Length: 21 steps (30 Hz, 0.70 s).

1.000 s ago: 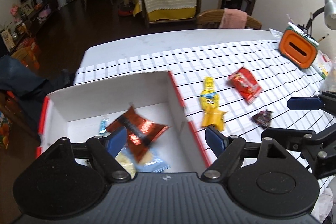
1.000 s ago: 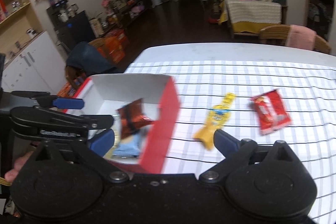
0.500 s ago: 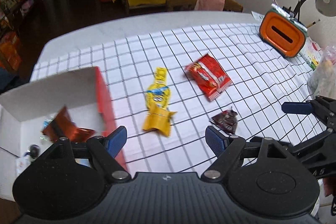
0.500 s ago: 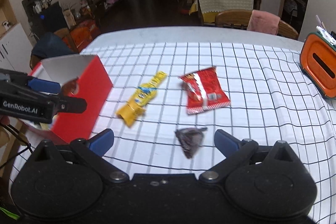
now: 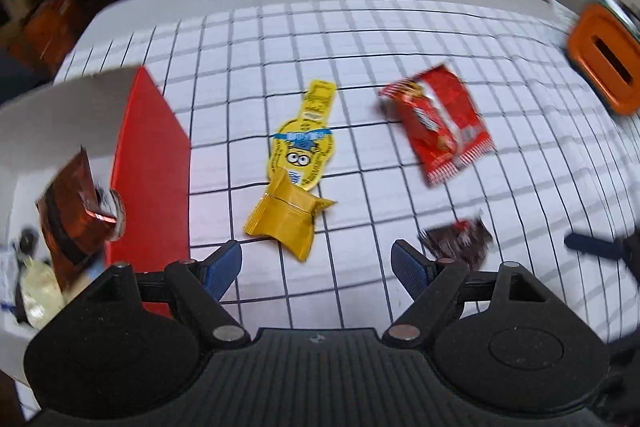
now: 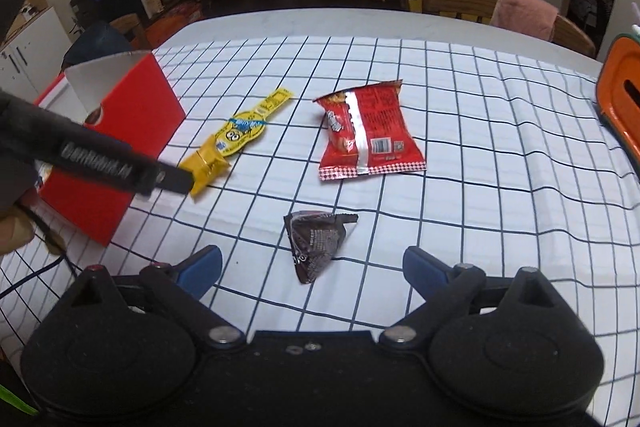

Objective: Organize snacks
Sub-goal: 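Move both tools back over the remaining snacks on the table, then grasp the brown chocolate with the right tool while the left tool grasps the yellow candy stick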

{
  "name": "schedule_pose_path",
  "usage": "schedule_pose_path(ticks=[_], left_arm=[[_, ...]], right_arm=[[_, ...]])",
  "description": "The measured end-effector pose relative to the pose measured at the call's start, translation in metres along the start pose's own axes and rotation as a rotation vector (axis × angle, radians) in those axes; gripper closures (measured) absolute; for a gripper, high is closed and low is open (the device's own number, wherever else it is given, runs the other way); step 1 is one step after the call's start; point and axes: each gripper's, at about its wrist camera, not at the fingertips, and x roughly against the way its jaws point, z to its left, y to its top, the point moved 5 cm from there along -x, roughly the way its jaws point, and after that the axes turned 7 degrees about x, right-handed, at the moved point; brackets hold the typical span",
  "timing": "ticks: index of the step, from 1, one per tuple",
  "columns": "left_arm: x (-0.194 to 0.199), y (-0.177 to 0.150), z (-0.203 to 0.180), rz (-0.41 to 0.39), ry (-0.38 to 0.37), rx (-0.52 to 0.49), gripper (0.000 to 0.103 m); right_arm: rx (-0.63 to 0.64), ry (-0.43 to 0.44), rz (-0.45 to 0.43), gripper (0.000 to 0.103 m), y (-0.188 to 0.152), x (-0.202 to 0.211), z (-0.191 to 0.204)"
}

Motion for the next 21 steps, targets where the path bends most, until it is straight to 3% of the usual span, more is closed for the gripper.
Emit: schedule_pose_path(ticks=[12, 16, 21], left_arm=[[-0.047, 0.026, 0.027, 0.116, 0.082, 0.34, 0.021], [-0.057, 0.029, 0.04, 0.141, 0.076, 0.439, 0.022], [-0.067, 0.03, 0.047, 0.166, 0.09, 0.492, 0.032]], right_arm=[[0.022, 0.057, 0.045, 0.017, 0.002, -0.042, -0.006], [0.012, 0.06, 0.055, 0.019, 0.003, -0.056, -0.007], [0.024, 0.062, 0.046, 0.023, 0.009, -0.063, -0.006]])
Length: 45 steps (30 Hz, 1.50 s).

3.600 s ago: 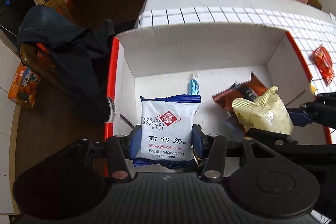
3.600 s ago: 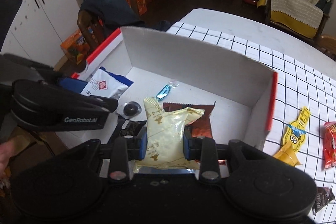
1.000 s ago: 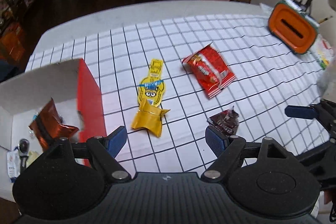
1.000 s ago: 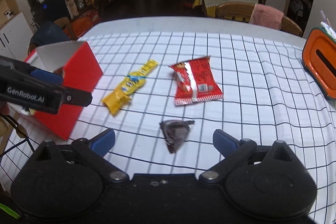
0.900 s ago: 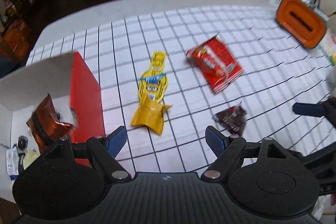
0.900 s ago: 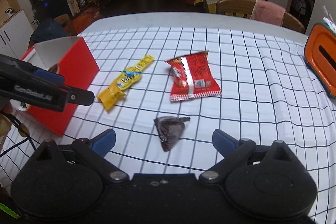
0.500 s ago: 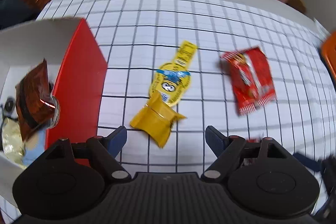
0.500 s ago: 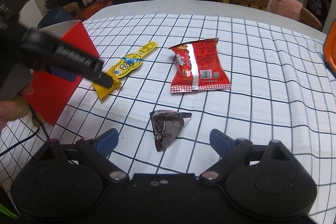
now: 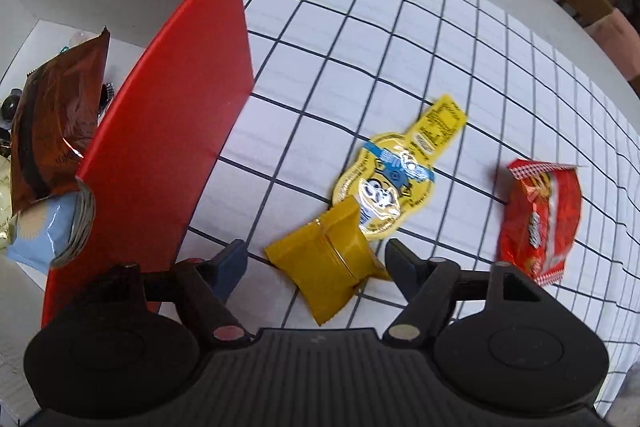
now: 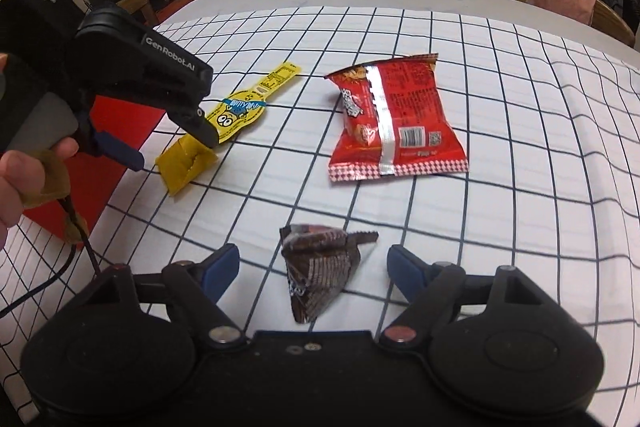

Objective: Organize snacks
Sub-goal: 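Grasp the brown chocolate with the right tool while the left tool grasps the yellow candy stick, then lift both held snacks and carry them over the white box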

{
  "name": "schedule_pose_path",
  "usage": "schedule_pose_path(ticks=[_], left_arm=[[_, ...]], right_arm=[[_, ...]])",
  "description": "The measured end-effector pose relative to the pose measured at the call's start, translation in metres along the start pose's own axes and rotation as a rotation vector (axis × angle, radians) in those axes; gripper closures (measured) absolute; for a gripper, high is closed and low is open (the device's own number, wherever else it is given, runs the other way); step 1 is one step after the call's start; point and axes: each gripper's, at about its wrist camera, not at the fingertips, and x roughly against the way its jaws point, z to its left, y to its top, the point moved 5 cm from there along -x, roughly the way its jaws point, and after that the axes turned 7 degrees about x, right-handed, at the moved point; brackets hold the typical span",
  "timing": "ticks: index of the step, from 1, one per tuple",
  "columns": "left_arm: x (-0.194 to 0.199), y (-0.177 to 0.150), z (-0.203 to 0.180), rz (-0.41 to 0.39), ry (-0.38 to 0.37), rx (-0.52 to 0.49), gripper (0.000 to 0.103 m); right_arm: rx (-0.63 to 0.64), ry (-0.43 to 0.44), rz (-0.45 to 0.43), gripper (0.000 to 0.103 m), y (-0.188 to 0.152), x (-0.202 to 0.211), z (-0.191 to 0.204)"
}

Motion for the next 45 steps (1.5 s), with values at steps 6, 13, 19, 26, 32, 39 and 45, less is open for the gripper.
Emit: schedule_pose_path(ticks=[6, 13, 19, 26, 32, 39, 45], left_arm=[[-0.005, -0.001, 0.001, 0.015, 0.005, 0.006, 0.045], [-0.003, -0.002, 0.0, 0.007, 0.021, -0.033, 0.052], [-0.003, -0.004, 0.001, 0.017, -0.003, -0.068, 0.052], [0.004, -0.014, 0.013, 0.022, -0.021, -0.101, 0.052], [0.029, -0.027, 0.01, 0.017, -0.073, -0.168, 0.052], [0.074, -0.04, 0.013, -0.018, -0.138, -0.286, 0.052], [0.113, -0.044, 0.029, -0.076, -0.173, -0.385, 0.052]], right_arm=[[0.015, -0.019, 0.011, 0.034, 0.006, -0.01, 0.0], [0.033, -0.07, 0.034, 0.053, 0.005, -0.015, -0.002], [0.015, -0.067, 0.028, 0.058, 0.002, -0.011, -0.003], [-0.036, -0.062, 0.014, 0.058, -0.004, 0.004, 0.0], [-0.088, -0.059, -0.028, 0.058, -0.005, 0.032, 0.004], [-0.154, -0.069, -0.1, 0.058, 0.001, 0.073, 0.01], [-0.173, -0.068, -0.156, 0.058, 0.01, 0.1, 0.029]])
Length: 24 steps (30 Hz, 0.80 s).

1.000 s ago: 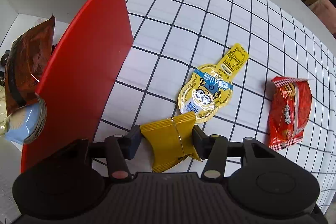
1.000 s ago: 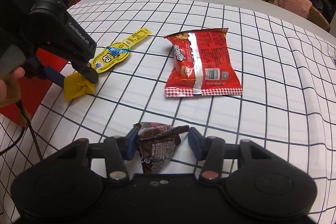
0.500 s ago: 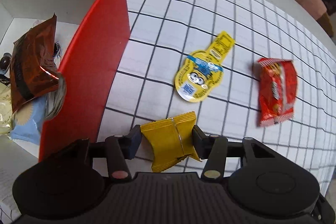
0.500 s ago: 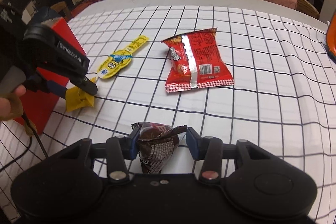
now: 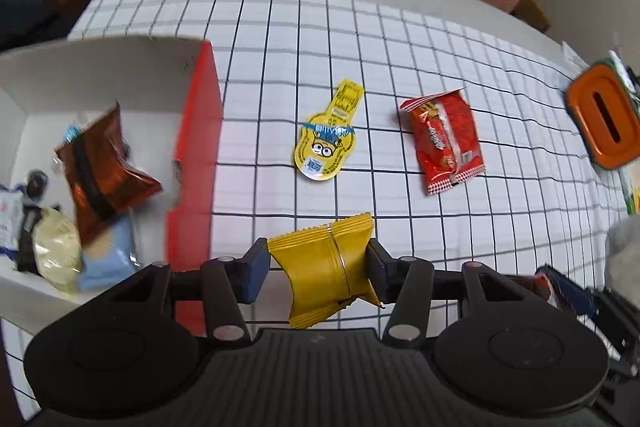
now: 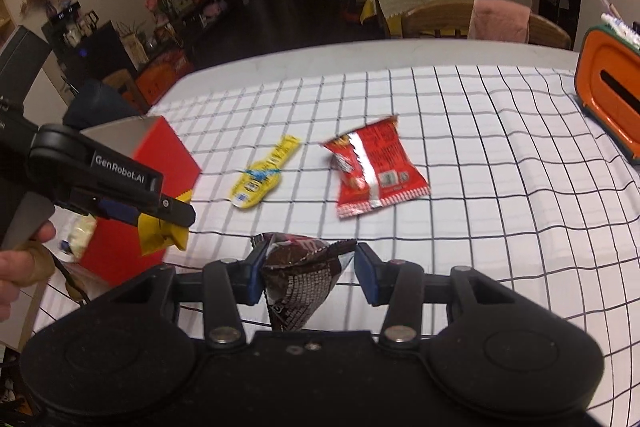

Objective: Organize snacks
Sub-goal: 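Lift both held snacks and carry them over the white box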

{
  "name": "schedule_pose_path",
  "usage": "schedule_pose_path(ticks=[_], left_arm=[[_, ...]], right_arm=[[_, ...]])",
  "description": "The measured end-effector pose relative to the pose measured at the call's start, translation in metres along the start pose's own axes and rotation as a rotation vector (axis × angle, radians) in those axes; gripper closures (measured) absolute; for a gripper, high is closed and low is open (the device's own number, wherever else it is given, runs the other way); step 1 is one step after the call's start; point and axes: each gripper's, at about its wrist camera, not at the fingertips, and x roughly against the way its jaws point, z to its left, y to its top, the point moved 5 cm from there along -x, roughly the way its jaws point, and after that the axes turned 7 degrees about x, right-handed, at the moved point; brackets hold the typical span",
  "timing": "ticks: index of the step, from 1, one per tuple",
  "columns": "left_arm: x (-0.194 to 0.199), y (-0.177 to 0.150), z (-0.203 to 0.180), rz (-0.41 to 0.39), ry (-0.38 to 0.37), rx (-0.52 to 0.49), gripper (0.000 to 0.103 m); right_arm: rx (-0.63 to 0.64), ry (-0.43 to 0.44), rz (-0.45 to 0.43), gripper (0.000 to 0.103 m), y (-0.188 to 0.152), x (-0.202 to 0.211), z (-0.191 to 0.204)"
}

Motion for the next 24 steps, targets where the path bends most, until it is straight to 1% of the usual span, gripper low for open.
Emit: schedule_pose_path(ticks=[6, 13, 24], left_arm=[[0.033, -0.002, 0.022, -0.067, -0.006, -0.068, 0.052], [0.061, 0.001, 0.058, -0.133, 0.0, -0.117, 0.052], [0.088, 0.018, 0.133, -0.185, 0.03, -0.09, 0.052]], right_arm=[[0.018, 0.013, -0.044, 0.058, 0.012, 0.016, 0.034], [0.066, 0.033, -0.074, 0.058, 0.028, 0.02, 0.08], [0.129, 0.078, -0.077, 0.058, 0.048, 0.002, 0.151]])
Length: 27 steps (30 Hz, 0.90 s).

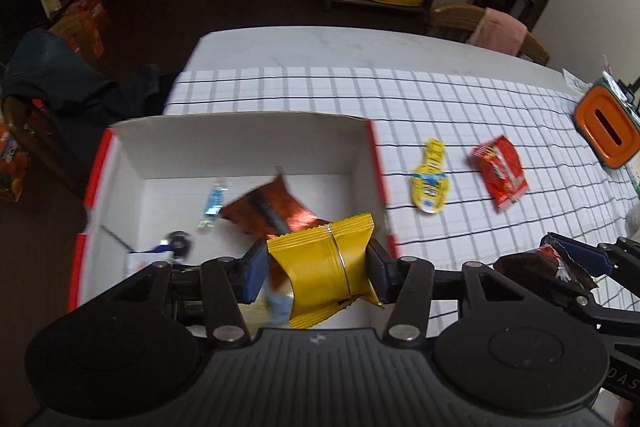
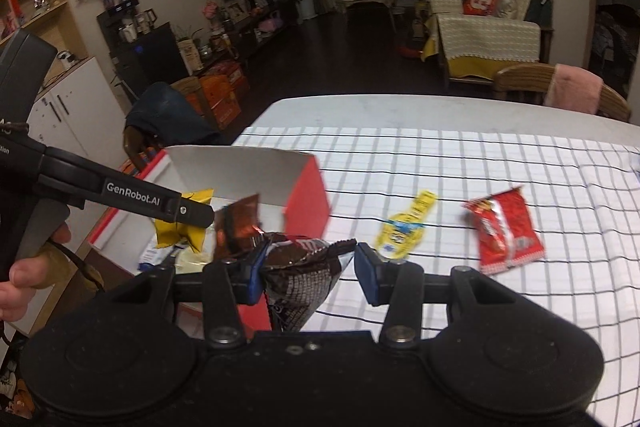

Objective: Organize snacks
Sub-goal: 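Lift both held snacks and carry them over the white box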

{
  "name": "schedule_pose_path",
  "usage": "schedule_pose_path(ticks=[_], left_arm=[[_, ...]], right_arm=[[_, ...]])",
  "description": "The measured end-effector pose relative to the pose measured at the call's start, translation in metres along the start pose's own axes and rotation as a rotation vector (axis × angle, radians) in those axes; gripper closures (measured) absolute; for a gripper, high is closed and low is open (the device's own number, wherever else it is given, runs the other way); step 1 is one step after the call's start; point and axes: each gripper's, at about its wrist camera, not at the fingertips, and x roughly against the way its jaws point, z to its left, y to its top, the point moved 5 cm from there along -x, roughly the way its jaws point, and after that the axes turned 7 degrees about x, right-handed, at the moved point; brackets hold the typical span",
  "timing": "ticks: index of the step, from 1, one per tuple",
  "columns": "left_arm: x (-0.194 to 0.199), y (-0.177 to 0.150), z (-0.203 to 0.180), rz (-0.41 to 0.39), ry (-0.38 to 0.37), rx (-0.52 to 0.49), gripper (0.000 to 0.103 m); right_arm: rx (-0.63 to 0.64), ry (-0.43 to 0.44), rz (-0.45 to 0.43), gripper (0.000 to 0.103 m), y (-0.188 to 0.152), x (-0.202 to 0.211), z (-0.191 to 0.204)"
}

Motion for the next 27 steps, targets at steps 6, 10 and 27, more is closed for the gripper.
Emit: schedule_pose_path(ticks=[6, 10, 27], left_arm=[[-0.003, 0.011, 0.04, -0.011, 0.033, 0.017, 0.052], [-0.012, 0.017, 0.064, -0.008, 0.065, 0.031, 0.052], [-0.082, 0.024, 0.113, 0.113, 0.164, -0.004, 0.052]], right_arm=[[0.022, 0.032, 0.007, 0.058, 0.015, -0.021, 0.031], [0.03, 0.044, 0.032, 0.058, 0.023, -0.041, 0.051], [0.086, 0.058, 0.256, 0.058, 0.008, -0.144, 0.104]])
